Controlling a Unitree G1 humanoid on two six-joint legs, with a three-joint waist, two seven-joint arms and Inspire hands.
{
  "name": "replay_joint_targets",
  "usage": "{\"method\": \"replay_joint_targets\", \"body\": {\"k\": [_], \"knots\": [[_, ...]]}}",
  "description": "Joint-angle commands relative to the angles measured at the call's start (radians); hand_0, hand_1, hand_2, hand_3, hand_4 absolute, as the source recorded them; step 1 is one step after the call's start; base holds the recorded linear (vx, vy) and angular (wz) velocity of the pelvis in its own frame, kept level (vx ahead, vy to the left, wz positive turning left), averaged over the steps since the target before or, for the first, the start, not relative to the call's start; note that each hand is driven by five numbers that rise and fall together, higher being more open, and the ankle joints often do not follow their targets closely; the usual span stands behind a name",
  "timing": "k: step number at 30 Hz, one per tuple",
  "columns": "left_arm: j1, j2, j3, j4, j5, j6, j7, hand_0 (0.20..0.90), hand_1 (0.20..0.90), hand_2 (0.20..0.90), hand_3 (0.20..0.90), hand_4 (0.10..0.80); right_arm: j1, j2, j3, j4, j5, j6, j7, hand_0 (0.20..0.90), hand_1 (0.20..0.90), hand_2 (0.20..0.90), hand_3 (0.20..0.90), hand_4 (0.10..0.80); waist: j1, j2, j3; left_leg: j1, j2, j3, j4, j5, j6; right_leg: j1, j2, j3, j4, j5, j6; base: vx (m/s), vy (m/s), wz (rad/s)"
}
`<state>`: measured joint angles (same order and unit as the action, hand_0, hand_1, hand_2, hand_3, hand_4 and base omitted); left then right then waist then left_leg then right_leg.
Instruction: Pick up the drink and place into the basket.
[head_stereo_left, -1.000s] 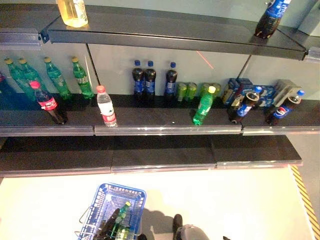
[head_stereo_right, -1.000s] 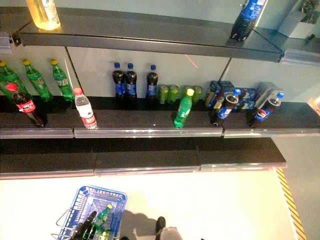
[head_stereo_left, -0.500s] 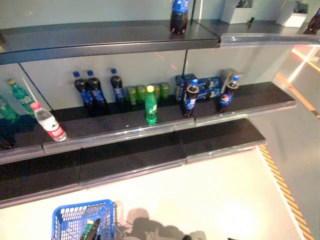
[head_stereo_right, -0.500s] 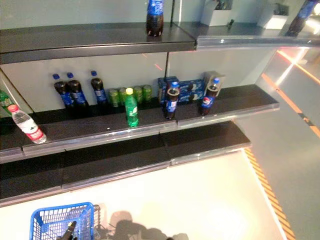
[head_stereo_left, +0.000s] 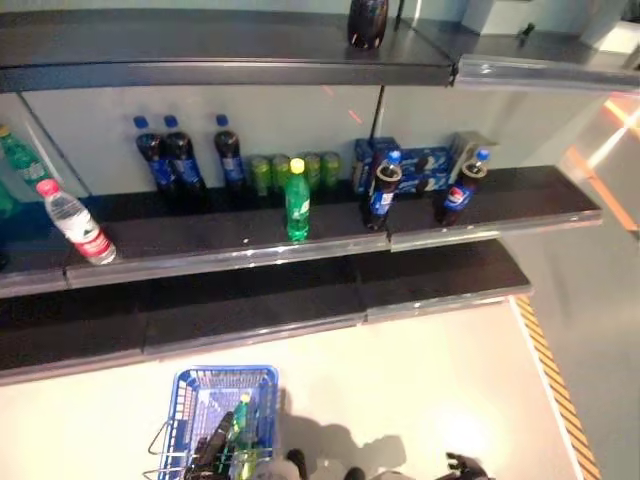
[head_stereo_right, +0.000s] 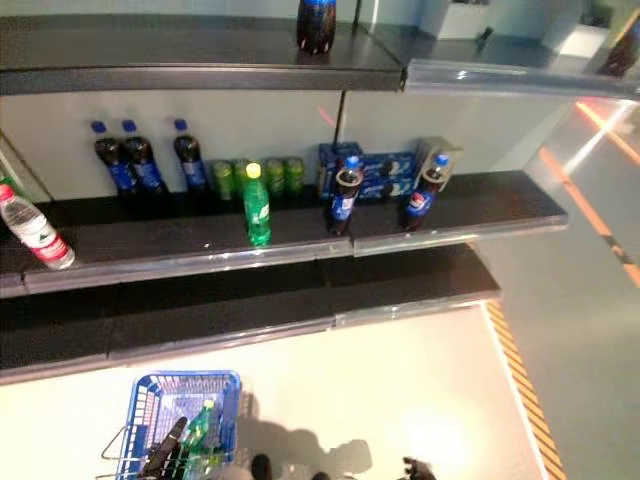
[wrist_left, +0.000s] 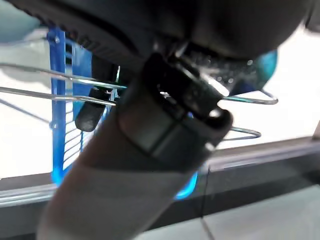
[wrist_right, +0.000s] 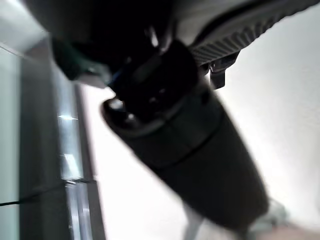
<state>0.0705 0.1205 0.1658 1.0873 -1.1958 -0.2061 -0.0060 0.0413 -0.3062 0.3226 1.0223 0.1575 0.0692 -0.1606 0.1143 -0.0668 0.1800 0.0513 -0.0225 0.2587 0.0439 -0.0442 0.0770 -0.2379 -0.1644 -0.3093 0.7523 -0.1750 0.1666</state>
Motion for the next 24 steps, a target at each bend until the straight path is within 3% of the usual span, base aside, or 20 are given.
{"method": "replay_joint_targets", "body": {"k": [1, 2, 4, 6, 8, 10, 12, 15, 17, 19, 24], "knots": [[0.016, 0.072, -0.028, -0.141, 0.022, -0.12, -0.051, 0.3, 0.3, 0.3, 0.2, 0.1, -0.043, 0.06, 0.04, -0.044, 0.006, -0.032, -0.006, 0.9, 0.9, 0.9, 0.9, 0.8, 0.022, 0.042, 0.031, -0.037, -0.015, -0.058, 0.106, -0.026, -0.055, 0.139, 0.012, -0.001, -0.293, 0.197, -0.026, 0.077, -0.331, 0.62], [0.004, 0.069, -0.045, -0.16, 0.012, -0.123, -0.048, 0.3, 0.3, 0.3, 0.2, 0.1, -0.046, 0.055, 0.041, -0.059, 0.012, -0.037, -0.016, 0.9, 0.9, 0.9, 0.9, 0.8, 0.024, 0.04, 0.037, -0.065, -0.007, -0.073, 0.146, -0.029, -0.069, 0.18, -0.022, 0.016, -0.396, 0.189, -0.033, 0.049, -0.436, 0.56], [-0.029, 0.073, -0.078, -0.189, -0.012, -0.127, -0.04, 0.3, 0.3, 0.3, 0.2, 0.1, -0.059, 0.046, 0.05, -0.085, -0.008, -0.054, -0.028, 0.9, 0.9, 0.9, 0.9, 0.8, 0.015, 0.039, 0.045, -0.105, 0.008, -0.094, 0.178, -0.034, -0.089, 0.184, -0.109, 0.079, -0.548, 0.254, -0.018, 0.006, -0.385, 0.88], [-0.061, 0.091, -0.119, -0.224, -0.061, -0.143, -0.015, 0.3, 0.3, 0.3, 0.2, 0.1, -0.088, 0.039, 0.08, -0.129, -0.026, -0.054, -0.038, 0.9, 0.9, 0.9, 0.9, 0.8, -0.007, 0.035, 0.067, -0.1, 0.036, -0.131, 0.175, -0.057, -0.099, 0.118, -0.193, 0.162, -0.601, 0.385, 0.027, 0.031, -0.439, 0.73], [-0.058, 0.104, -0.135, -0.259, -0.064, -0.148, 0.035, 0.3, 0.3, 0.3, 0.2, 0.1, -0.094, 0.033, 0.103, -0.203, -0.047, -0.017, -0.028, 0.9, 0.9, 0.9, 0.9, 0.8, -0.005, 0.036, 0.07, -0.094, 0.087, -0.128, 0.188, -0.059, -0.118, 0.146, -0.171, 0.114, -0.601, 0.304, 0.029, 0.12, -0.417, 0.27], [-0.016, 0.086, -0.11, -0.289, -0.075, -0.162, 0.057, 0.3, 0.3, 0.3, 0.2, 0.1, -0.076, -0.005, 0.136, -0.373, -0.117, 0.054, 0.014, 0.9, 0.9, 0.9, 0.9, 0.8, -0.001, 0.022, 0.057, -0.093, 0.132, -0.122, 0.192, -0.031, -0.141, 0.19, -0.123, 0.088, -0.624, 0.253, 0.013, 0.14, -0.379, 0.17], [0.015, 0.076, -0.099, -0.295, -0.055, -0.153, 0.043, 0.3, 0.3, 0.3, 0.2, 0.1, -0.063, -0.058, 0.145, -0.496, -0.11, 0.035, 0.051, 0.9, 0.9, 0.9, 0.9, 0.8, -0.003, 0.015, 0.054, -0.088, 0.167, -0.118, 0.161, 0.008, -0.167, 0.212, -0.086, 0.076, -0.651, 0.237, -0.007, 0.09, -0.304, 0.15], [0.039, 0.063, -0.1, -0.287, -0.048, -0.148, 0.03, 0.3, 0.3, 0.3, 0.2, 0.1, -0.057, -0.116, 0.133, -0.624, -0.118, -0.013, 0.095, 0.9, 0.9, 0.9, 0.9, 0.8, -0.008, 0.01, 0.049, -0.078, 0.201, -0.105, 0.111, 0.048, -0.186, 0.23, -0.066, 0.052, -0.679, 0.233, -0.02, 0.024, -0.193, 0.04], [0.065, 0.047, -0.099, -0.286, -0.015, -0.134, 0.008, 0.3, 0.3, 0.3, 0.2, 0.1, -0.04, -0.192, 0.093, -0.804, -0.11, -0.062, 0.14, 0.9, 0.9, 0.9, 0.9, 0.8, -0.024, 0.009, 0.044, -0.074, 0.236, -0.039, 0.063, 0.097, -0.208, 0.242, -0.059, 0.007, -0.697, 0.232, -0.025, -0.051, -0.105, 0.4], [0.076, 0.042, -0.109, -0.291, 0.006, -0.127, -0.001, 0.3, 0.3, 0.3, 0.2, 0.1, -0.017, -0.239, 0.051, -0.911, -0.074, -0.094, 0.166, 0.9, 0.9, 0.9, 0.9, 0.8, -0.035, 0.015, 0.048, -0.079, 0.254, -0.004, 0.054, 0.126, -0.224, 0.255, -0.059, -0.019, -0.702, 0.226, -0.027, -0.034, -0.034, 0.68], [0.111, 0.027, -0.093, -0.278, 0.025, -0.126, -0.004, 0.3, 0.3, 0.3, 0.2, 0.1, -0.021, -0.304, -0.027, -1.094, -0.032, -0.211, 0.21, 0.9, 0.9, 0.9, 0.9, 0.8, -0.047, 0.027, 0.025, -0.031, 0.252, -0.009, -0.012, 0.128, -0.221, 0.262, -0.074, -0.026, -0.688, 0.216, -0.02, 0.034, 0.077, 0.15]]}}
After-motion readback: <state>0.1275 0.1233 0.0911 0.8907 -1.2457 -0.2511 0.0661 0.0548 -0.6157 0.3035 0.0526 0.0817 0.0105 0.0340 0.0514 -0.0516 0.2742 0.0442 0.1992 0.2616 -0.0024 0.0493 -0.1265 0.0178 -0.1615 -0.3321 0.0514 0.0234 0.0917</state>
